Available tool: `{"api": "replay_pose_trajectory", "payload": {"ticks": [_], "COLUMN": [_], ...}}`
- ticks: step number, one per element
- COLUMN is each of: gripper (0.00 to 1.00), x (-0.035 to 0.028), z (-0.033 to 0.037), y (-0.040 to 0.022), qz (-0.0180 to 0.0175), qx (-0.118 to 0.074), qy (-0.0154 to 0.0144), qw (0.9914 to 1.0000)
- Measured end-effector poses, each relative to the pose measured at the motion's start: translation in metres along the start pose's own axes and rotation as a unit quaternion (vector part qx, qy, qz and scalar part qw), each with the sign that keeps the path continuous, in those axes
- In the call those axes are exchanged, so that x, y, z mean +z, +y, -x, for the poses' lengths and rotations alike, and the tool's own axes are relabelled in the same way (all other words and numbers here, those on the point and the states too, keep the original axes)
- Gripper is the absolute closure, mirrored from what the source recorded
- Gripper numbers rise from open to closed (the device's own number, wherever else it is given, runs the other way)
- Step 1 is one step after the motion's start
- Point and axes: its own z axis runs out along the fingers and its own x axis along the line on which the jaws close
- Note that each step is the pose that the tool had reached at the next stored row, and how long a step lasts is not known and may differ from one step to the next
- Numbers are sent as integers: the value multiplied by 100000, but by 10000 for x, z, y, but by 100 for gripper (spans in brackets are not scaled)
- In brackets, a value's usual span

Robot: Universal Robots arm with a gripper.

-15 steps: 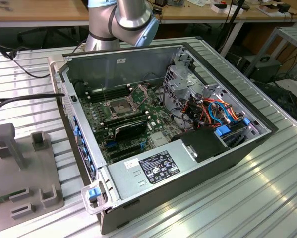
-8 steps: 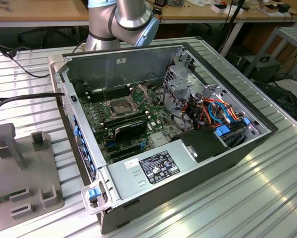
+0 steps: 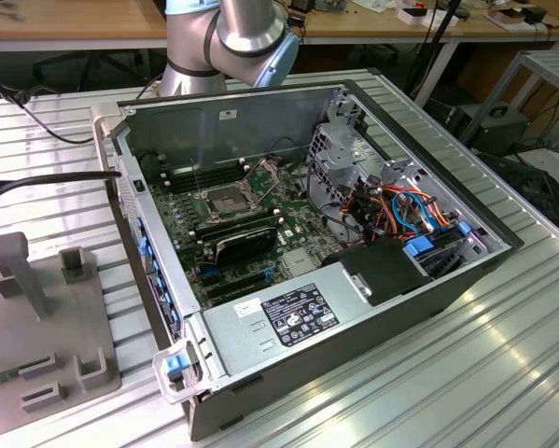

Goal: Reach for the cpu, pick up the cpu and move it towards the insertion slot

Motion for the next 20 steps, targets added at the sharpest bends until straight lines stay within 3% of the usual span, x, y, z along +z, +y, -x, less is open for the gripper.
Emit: {"api": "replay_pose_trajectory", "payload": {"ticks": [11, 20], "gripper": [45, 45], "x": [-42, -100], "z": [0, 0], "y": [0, -1], "qz": [59, 73], "qx": [1, 5], "qy": [-1, -448], "qw": [100000, 99999]}}
